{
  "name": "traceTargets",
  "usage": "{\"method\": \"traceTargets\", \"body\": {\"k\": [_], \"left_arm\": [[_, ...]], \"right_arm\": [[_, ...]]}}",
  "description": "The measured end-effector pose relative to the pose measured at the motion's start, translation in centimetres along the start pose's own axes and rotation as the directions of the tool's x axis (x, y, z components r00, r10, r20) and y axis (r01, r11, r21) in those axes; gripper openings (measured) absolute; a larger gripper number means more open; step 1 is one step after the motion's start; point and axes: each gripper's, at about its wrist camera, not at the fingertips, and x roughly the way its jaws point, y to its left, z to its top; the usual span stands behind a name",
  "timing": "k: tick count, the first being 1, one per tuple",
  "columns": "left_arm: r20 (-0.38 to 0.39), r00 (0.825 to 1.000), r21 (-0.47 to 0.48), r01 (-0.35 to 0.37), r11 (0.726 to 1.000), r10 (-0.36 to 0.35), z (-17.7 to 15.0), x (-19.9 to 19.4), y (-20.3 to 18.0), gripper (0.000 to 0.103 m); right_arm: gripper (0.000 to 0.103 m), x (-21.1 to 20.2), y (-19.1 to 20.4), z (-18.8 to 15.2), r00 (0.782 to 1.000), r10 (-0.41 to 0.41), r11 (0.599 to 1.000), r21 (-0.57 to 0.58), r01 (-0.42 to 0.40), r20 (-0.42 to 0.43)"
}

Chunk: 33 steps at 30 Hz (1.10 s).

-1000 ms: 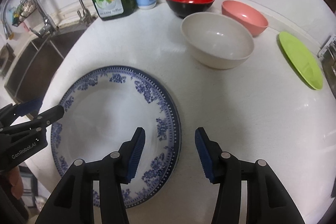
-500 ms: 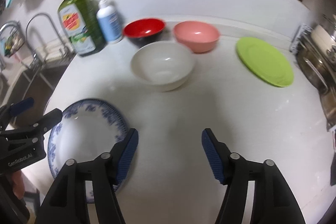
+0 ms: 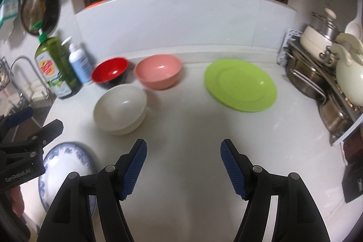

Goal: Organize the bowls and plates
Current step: 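Move both tools to the lime-green plate beside the pot rack, then lower both tools onto the green plate rim and close them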

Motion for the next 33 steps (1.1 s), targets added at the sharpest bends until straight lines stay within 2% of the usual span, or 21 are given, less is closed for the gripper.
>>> {"method": "traceTargets", "body": {"k": [20, 33], "left_arm": [[0.082, 0.995, 0.09, 0.048, 0.995, -0.056, 8.1, 2.2, -9.3, 0.096], [0.065, 0.992, 0.16, 0.093, 0.983, -0.104, 13.1, 7.7, -14.6, 0.096]], "right_arm": [[0.068, 0.8, -10.2, 5.0, 0.996, -0.061, 0.996, 0.076, 0.055, 0.071], [0.068, 4.9, -15.7, 7.8, 0.992, -0.116, 0.985, 0.138, 0.108, 0.052]]}}
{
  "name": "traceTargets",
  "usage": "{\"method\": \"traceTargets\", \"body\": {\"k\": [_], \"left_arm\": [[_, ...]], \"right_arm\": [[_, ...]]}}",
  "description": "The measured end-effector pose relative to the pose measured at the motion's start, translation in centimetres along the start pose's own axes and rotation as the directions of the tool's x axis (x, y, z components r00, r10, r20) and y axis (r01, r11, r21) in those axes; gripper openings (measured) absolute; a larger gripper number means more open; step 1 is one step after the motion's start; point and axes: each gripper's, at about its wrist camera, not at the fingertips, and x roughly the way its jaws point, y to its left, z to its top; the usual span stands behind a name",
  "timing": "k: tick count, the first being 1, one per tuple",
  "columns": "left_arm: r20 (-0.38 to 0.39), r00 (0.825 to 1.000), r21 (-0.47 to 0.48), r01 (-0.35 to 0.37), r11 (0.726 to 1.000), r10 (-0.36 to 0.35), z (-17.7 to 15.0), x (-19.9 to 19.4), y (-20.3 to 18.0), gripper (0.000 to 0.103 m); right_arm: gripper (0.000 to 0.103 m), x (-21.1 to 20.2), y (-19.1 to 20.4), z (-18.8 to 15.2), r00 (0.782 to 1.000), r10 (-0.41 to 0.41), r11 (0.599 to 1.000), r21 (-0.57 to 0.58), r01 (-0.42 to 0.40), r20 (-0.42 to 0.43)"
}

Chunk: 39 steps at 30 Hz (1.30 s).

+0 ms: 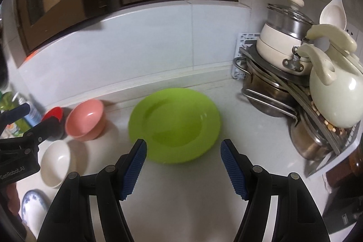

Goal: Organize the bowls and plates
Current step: 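Lower both tools onto the green plate rim and close them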

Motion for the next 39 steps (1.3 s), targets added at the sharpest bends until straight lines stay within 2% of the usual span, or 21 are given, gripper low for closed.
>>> {"method": "traceTargets", "body": {"k": [14, 21, 26, 35, 39], "left_arm": [[-0.106, 0.993, 0.035, 0.054, 0.998, -0.05, 2.2, 9.6, -3.8, 0.095], [-0.177, 0.982, 0.035, 0.071, 0.997, -0.064, 2.5, 14.6, -4.8, 0.092], [-0.233, 0.97, 0.035, 0.073, 0.997, -0.063, 2.8, 17.8, -5.1, 0.087], [-0.348, 0.933, 0.022, 0.102, 0.995, -0.088, 3.6, 22.2, -5.3, 0.076], [-0.406, 0.907, 0.001, 0.122, 0.993, -0.111, 3.7, 23.8, -5.1, 0.068]], "right_arm": [[0.068, 8.0, -3.7, 1.7, 0.995, -0.022, 0.997, 0.066, 0.028, -0.101], [0.068, 11.9, -4.6, 1.8, 0.987, -0.036, 0.996, 0.076, 0.048, -0.156], [0.068, 15.0, -5.4, 1.9, 0.974, -0.035, 0.994, 0.091, 0.057, -0.225], [0.068, 18.8, -5.9, 3.0, 0.948, -0.02, 0.992, 0.113, 0.059, -0.318], [0.067, 19.9, -5.8, 3.6, 0.934, -0.008, 0.991, 0.121, 0.055, -0.358]]}}
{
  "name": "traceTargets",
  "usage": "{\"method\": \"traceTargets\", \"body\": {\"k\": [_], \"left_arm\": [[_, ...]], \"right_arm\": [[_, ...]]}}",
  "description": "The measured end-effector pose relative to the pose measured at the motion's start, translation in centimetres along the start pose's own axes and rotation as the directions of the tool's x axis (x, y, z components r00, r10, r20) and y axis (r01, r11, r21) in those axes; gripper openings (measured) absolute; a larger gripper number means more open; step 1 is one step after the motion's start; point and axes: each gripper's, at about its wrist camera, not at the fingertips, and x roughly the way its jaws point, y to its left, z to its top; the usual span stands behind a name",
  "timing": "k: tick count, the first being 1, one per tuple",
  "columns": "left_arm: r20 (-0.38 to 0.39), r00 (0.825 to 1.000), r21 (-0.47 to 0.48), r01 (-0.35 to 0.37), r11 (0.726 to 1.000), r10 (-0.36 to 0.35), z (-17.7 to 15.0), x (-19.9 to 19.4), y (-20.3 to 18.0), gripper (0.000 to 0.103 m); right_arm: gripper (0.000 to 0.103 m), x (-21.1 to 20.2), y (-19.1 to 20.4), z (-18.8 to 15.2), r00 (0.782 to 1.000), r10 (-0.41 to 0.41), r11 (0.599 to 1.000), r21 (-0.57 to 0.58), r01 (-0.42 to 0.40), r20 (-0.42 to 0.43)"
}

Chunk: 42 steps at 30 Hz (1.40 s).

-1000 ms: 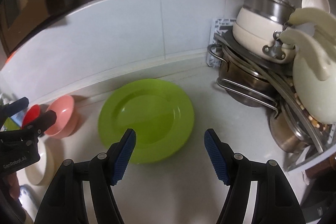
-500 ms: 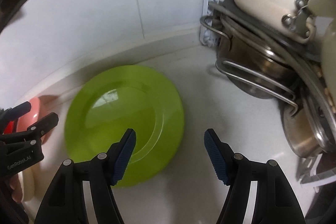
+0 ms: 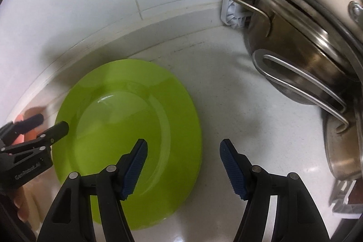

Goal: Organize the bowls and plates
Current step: 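Lower both tools onto the green plate rim and close them, then lift the green plate with both tools and carry it toward the blue-and-white plates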

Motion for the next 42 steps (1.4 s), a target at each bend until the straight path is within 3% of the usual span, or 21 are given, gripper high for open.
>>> {"method": "traceTargets", "body": {"k": [7, 18, 31, 42], "left_arm": [[-0.071, 0.997, 0.019, 0.003, 1.0, -0.002, 0.5, 1.2, 0.2, 0.053], [-0.131, 0.99, 0.0, 0.05, 0.999, -0.05, 0.7, 1.7, 0.5, 0.037], [-0.145, 0.988, -0.033, 0.045, 0.998, -0.049, 1.5, 1.7, 0.7, 0.035], [-0.1, 0.994, -0.03, 0.034, 0.999, -0.037, 0.0, -0.7, 0.7, 0.035]], "right_arm": [[0.055, 1.5, 0.0, 0.7, 0.997, -0.01, 1.0, -0.004, 0.009, -0.078], [0.046, 3.5, -0.5, 1.6, 0.99, 0.03, 0.999, 0.025, -0.026, -0.14], [0.042, 4.1, -0.8, 2.6, 0.988, 0.034, 0.999, 0.043, -0.028, -0.149], [0.042, 1.6, -1.0, 0.9, 0.993, 0.036, 0.999, 0.037, -0.032, -0.111]]}}
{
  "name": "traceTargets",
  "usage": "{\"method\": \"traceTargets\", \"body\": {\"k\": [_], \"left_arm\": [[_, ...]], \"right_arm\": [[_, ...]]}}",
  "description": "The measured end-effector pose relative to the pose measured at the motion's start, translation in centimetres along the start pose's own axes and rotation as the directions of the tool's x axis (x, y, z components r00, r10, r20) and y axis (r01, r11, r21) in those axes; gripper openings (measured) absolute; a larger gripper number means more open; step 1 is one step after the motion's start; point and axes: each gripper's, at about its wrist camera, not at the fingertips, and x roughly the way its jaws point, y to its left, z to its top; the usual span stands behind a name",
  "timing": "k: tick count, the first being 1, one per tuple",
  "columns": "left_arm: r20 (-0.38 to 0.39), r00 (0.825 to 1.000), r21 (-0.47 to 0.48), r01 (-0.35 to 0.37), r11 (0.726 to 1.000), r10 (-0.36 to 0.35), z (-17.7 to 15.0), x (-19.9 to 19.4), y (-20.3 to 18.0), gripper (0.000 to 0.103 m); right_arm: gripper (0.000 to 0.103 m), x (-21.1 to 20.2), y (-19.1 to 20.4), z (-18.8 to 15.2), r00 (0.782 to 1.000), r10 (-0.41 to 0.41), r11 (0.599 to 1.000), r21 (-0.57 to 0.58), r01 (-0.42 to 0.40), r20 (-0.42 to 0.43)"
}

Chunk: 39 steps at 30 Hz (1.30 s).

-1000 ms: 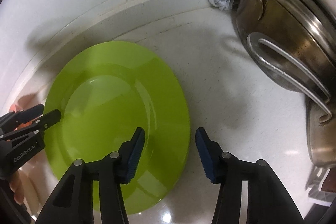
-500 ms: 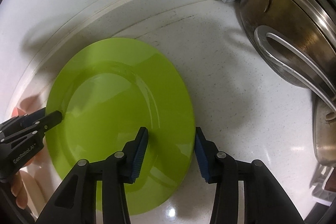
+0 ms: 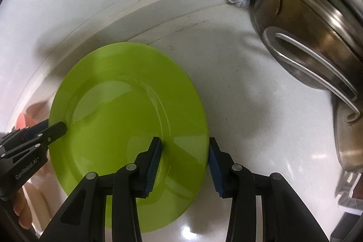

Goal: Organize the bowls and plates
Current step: 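Lift the green plate with both tools and carry it toward the blue-and-white plates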

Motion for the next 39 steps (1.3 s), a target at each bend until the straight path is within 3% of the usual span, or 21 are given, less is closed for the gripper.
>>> {"method": "traceTargets", "body": {"k": [18, 30, 39], "left_arm": [[0.083, 0.997, -0.03, 0.001, 1.0, 0.002, -5.3, -7.2, 1.4, 0.035], [0.134, 0.99, -0.088, -0.02, 0.996, 0.032, -11.7, -12.5, 5.7, 0.035], [0.131, 0.99, -0.15, -0.024, 0.988, 0.044, -17.0, -14.1, 9.4, 0.035]], "right_arm": [[0.042, -7.4, 3.3, -4.5, 0.997, -0.002, 0.999, -0.041, 0.005, 0.073], [0.042, -10.8, 7.8, -8.9, 0.995, 0.032, 0.995, -0.099, -0.022, 0.098], [0.042, -11.8, 11.7, -12.9, 0.995, 0.046, 0.986, -0.164, -0.03, 0.094]]}}
